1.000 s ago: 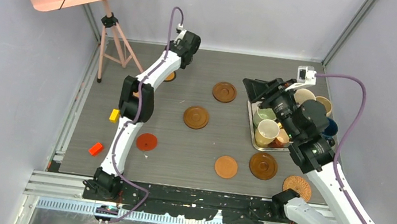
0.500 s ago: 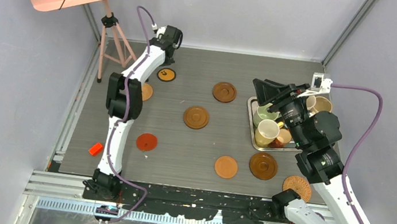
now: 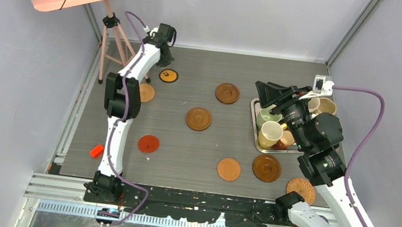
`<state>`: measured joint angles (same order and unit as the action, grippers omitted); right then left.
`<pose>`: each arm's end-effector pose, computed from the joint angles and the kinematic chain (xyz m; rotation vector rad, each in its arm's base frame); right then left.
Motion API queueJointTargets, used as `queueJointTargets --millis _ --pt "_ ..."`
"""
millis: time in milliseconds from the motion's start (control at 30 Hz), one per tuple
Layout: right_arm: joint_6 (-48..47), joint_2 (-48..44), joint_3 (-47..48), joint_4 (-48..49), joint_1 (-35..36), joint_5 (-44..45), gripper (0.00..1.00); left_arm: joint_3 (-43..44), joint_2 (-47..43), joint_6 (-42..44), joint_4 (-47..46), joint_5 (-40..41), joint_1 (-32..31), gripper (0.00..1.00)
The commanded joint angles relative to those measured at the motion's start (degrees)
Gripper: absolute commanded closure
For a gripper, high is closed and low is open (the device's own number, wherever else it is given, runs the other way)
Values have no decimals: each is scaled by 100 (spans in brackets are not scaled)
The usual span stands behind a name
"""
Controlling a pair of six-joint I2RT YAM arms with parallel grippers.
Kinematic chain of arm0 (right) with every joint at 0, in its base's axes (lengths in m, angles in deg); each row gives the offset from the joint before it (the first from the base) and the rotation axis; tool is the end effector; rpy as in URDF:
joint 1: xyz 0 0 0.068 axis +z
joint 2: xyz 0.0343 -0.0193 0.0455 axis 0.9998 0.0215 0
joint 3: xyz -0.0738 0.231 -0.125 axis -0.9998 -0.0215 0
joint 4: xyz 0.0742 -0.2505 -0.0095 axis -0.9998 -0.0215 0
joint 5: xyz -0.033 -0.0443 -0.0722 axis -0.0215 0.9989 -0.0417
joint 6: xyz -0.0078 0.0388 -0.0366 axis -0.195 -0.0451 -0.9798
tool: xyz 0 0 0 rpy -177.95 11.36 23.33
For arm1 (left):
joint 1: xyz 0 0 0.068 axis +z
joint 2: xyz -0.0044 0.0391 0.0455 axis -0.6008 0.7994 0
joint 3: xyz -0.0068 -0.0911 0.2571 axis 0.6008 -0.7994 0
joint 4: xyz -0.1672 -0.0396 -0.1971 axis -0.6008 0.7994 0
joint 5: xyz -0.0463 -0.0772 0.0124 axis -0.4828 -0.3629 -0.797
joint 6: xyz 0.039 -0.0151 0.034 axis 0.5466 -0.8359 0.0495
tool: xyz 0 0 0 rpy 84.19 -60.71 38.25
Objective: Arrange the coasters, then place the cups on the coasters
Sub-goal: Move the coaster to the center of the board.
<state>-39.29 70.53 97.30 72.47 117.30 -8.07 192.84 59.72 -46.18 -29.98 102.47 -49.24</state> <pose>0.1427 0.0752 0.4183 0.0494 1.4129 0.7936 0.5167 -0.1020 0.2275 -0.6680 2.3626 -0.0052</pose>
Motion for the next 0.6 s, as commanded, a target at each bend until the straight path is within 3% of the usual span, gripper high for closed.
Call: queueJointTargets --millis 0,233,567 --pt "14 163 -10 203 3 12 42 305 165 -273 113 -348 109 100" --pt "216 218 -107 198 4 -163 42 67 193 -766 -188 -665 168 100" --pt "140 17 -23 99 7 -68 42 -414 179 -1684 -531 -1128 180 93"
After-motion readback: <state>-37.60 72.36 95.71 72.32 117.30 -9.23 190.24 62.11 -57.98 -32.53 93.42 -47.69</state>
